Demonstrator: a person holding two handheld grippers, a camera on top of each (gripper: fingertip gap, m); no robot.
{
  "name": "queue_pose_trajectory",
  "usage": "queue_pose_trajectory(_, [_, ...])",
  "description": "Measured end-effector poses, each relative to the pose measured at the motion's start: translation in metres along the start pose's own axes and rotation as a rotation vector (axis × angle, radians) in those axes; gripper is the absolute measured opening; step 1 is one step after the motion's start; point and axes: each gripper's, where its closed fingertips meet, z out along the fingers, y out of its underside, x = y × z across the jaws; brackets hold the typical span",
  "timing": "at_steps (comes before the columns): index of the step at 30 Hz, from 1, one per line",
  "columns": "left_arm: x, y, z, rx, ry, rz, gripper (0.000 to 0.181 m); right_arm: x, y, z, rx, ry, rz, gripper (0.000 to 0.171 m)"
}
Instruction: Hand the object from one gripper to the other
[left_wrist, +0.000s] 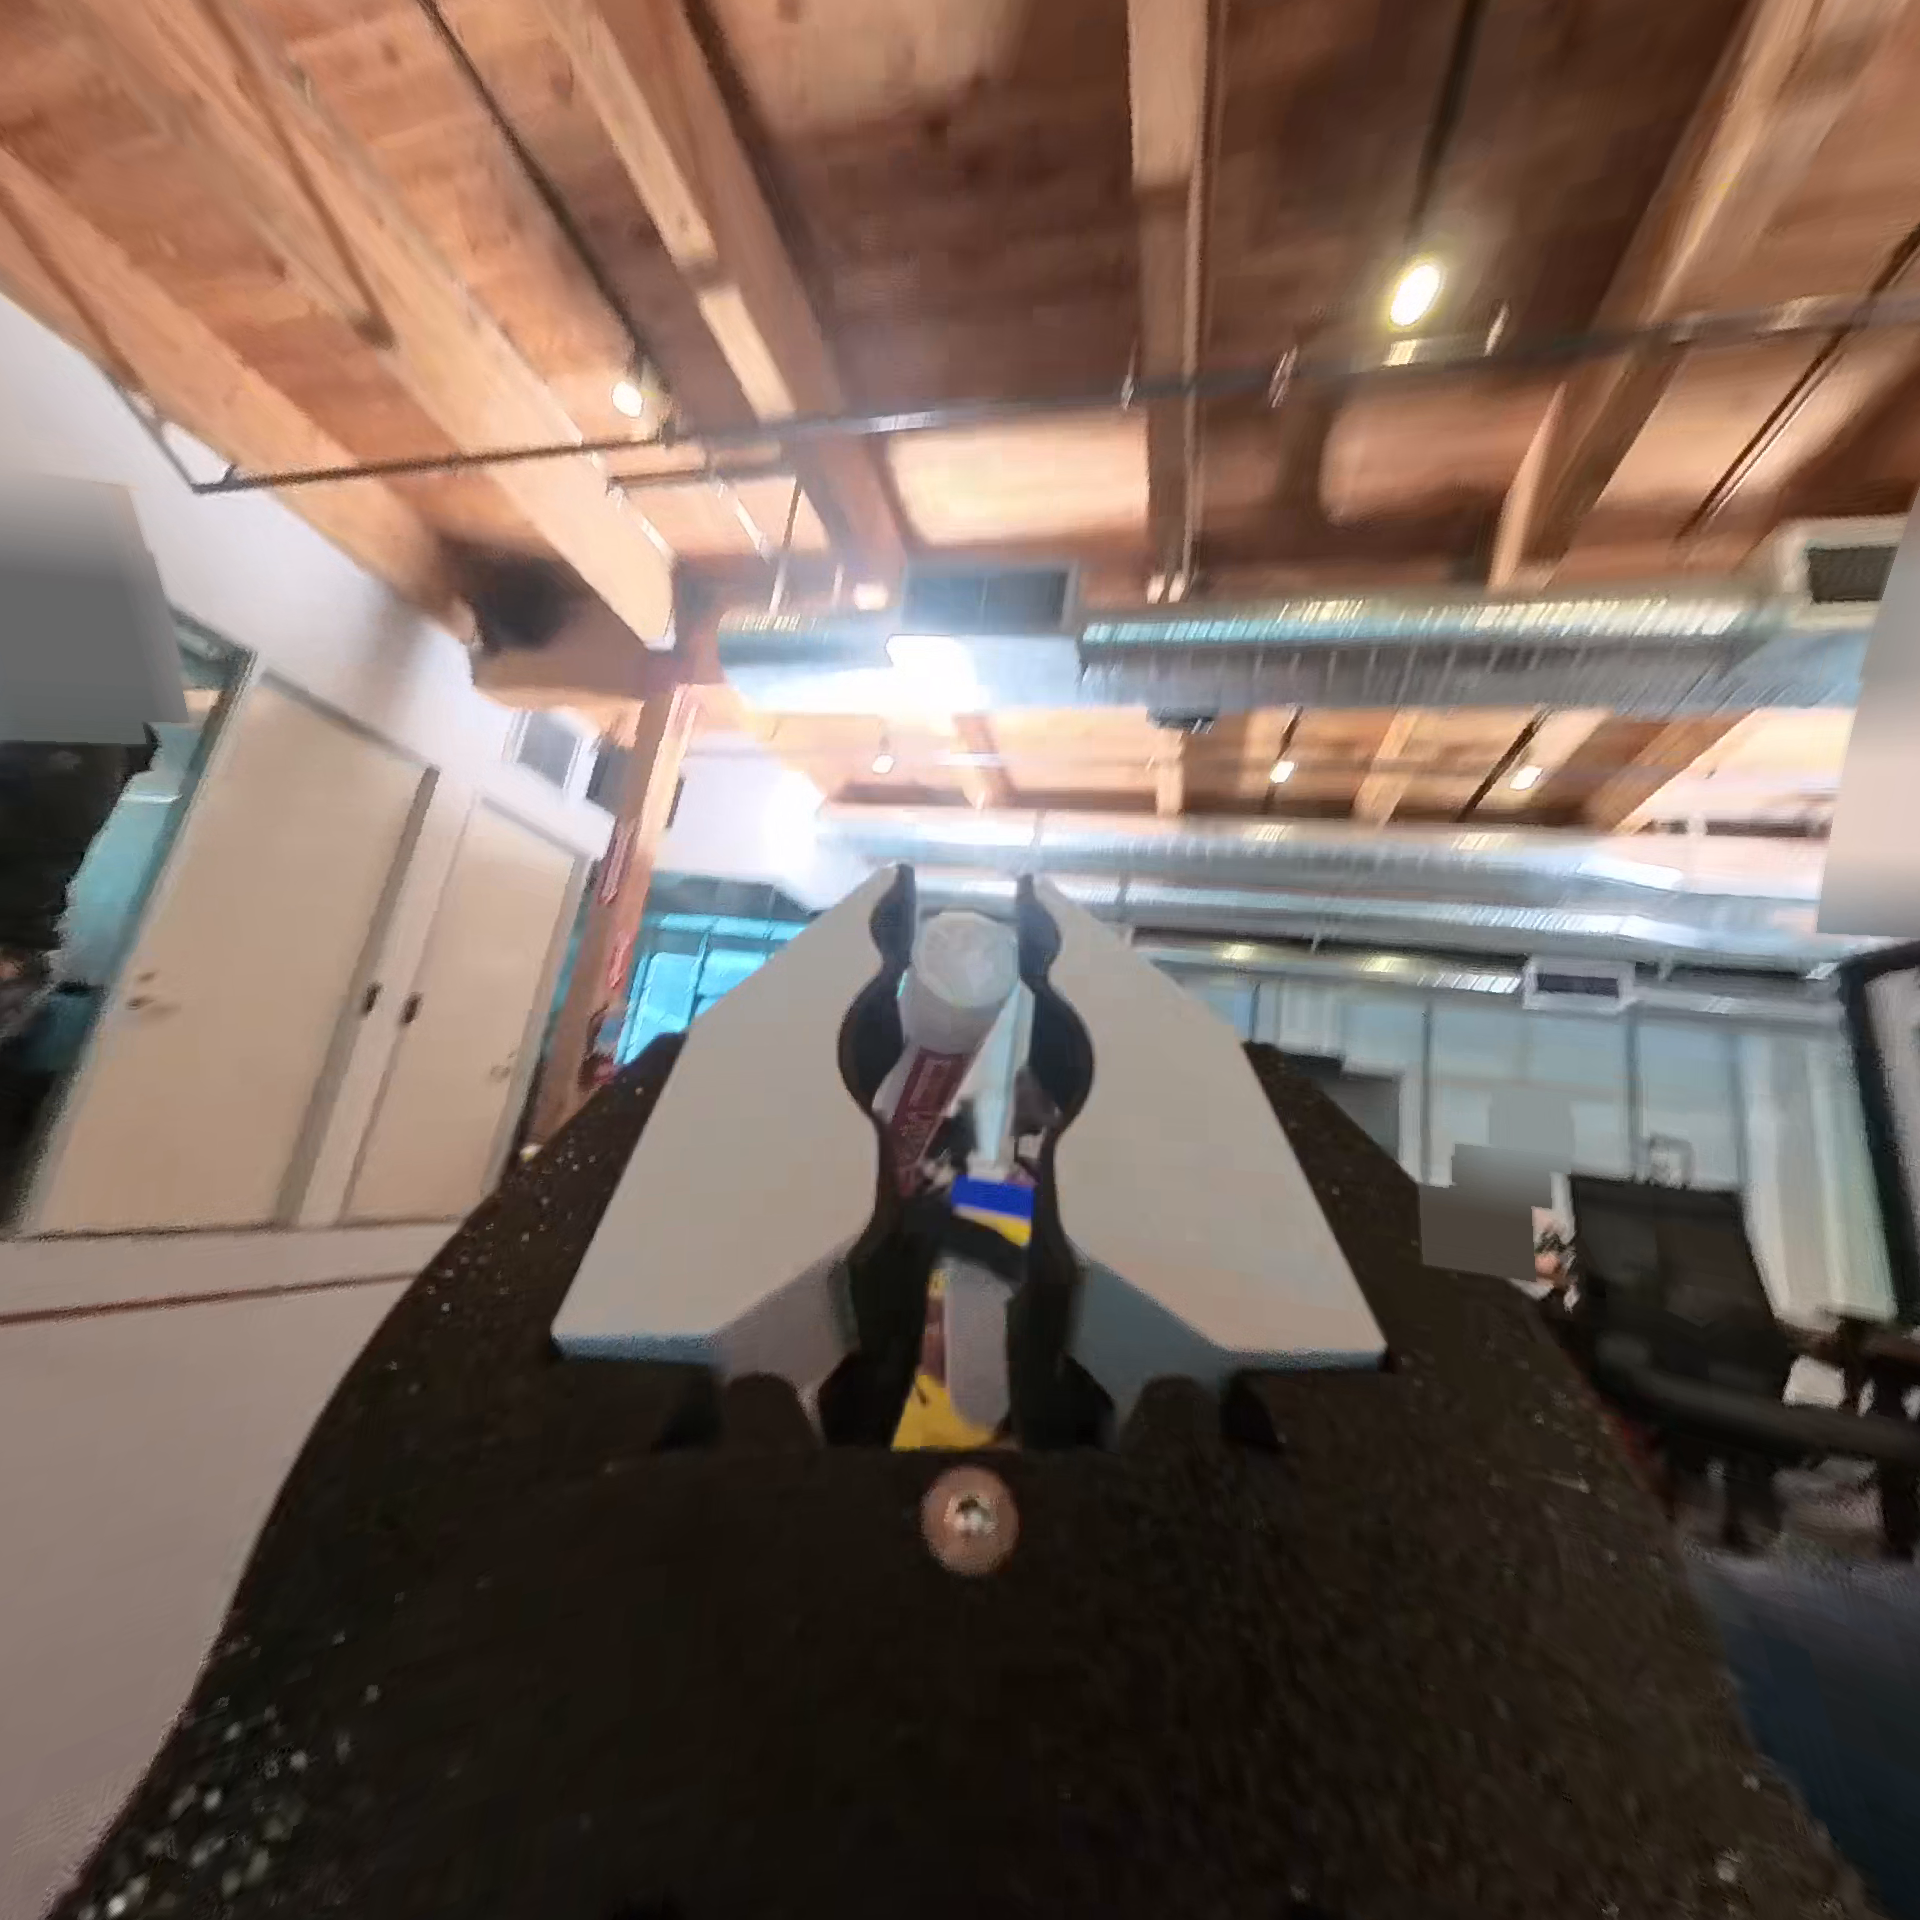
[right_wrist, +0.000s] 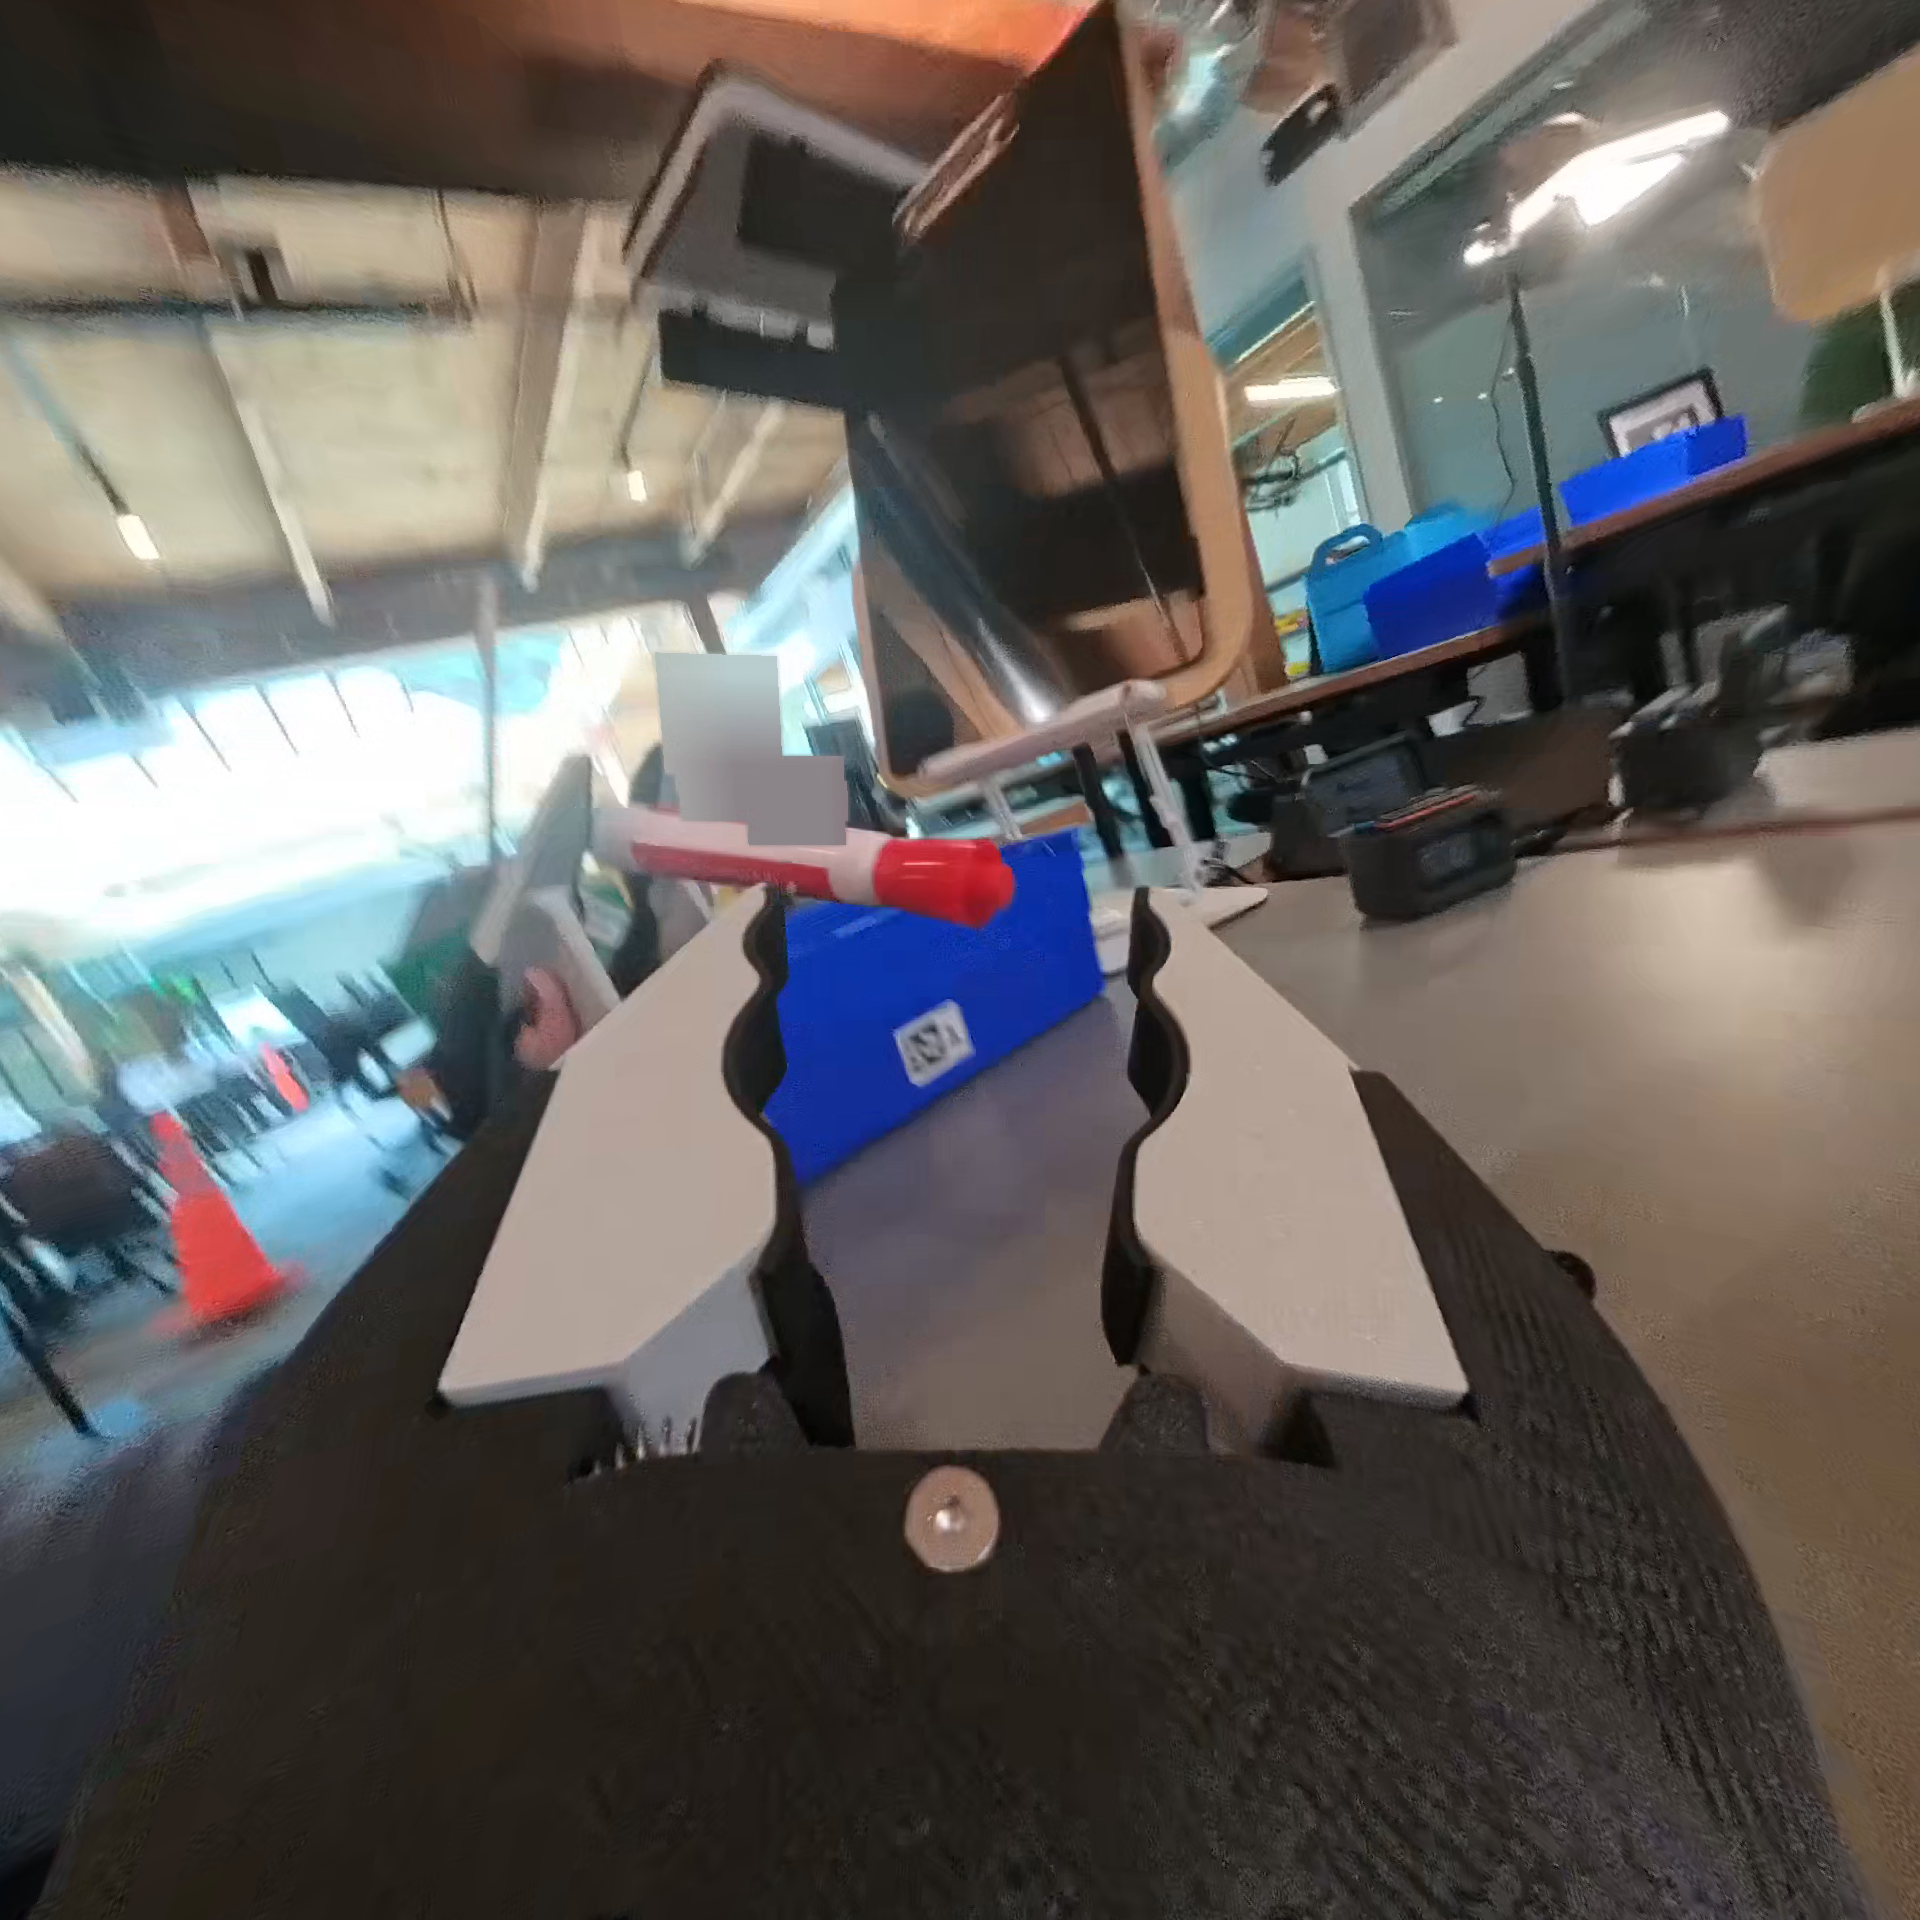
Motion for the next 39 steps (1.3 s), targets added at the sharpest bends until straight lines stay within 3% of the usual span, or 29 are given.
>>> queue_pose_trajectory(1, [0.000,-0.003,0.000,0.033,0.008,-0.029,0.017,-0.004,-0.003,-0.004,0.038,-0.033,0.087,0.064])
queue_pose_trajectory(4, [0.000,-0.001,0.002,0.081,0.023,-0.095,0.017,-0.018,0.009,-0.001,-0.020,-0.175,0.287,0.059])
queue_pose_trajectory(8, [0.016,0.020,0.014,0.002,0.091,-0.100,0.017,-0.027,0.014,0.007,-0.033,-0.273,0.439,0.057])
queue_pose_trajectory(10, [0.020,0.032,0.016,-0.074,0.091,-0.081,0.017,-0.026,0.005,0.003,0.024,-0.281,0.433,0.035])
queue_pose_trajectory(12, [0.017,0.044,0.014,-0.163,0.060,-0.062,0.016,-0.024,-0.005,-0.004,0.067,-0.276,0.376,0.026])
queue_pose_trajectory(15, [0.004,0.064,0.009,-0.302,-0.035,-0.085,0.013,-0.023,-0.016,-0.017,0.093,-0.230,0.167,0.017])
queue_pose_trajectory(16, [0.001,0.069,0.007,-0.331,-0.058,-0.077,0.000,-0.019,-0.017,-0.019,0.084,-0.184,0.080,0.015])
queue_pose_trajectory(22, [-0.008,0.077,0.003,-0.443,-0.168,0.100,0.056,0.005,-0.024,-0.030,0.057,0.025,-0.248,0.015])
queue_pose_trajectory(25, [0.001,0.081,0.005,-0.491,-0.157,0.255,0.068,0.014,-0.024,-0.028,0.037,0.207,-0.530,0.016])
queue_pose_trajectory(28, [0.023,0.084,0.008,-0.500,-0.065,0.382,0.065,0.017,-0.014,-0.021,-0.054,0.350,-0.838,0.015])
queue_pose_trajectory(32, [0.027,0.093,0.007,-0.555,-0.064,0.501,0.057,-0.001,0.005,-0.010,-0.135,0.351,-1.160,0.016])
queue_pose_trajectory(39, [0.031,0.094,0.005,-0.557,-0.032,0.483,0.032,-0.013,0.024,-0.003,-0.198,0.290,-1.343,0.016])
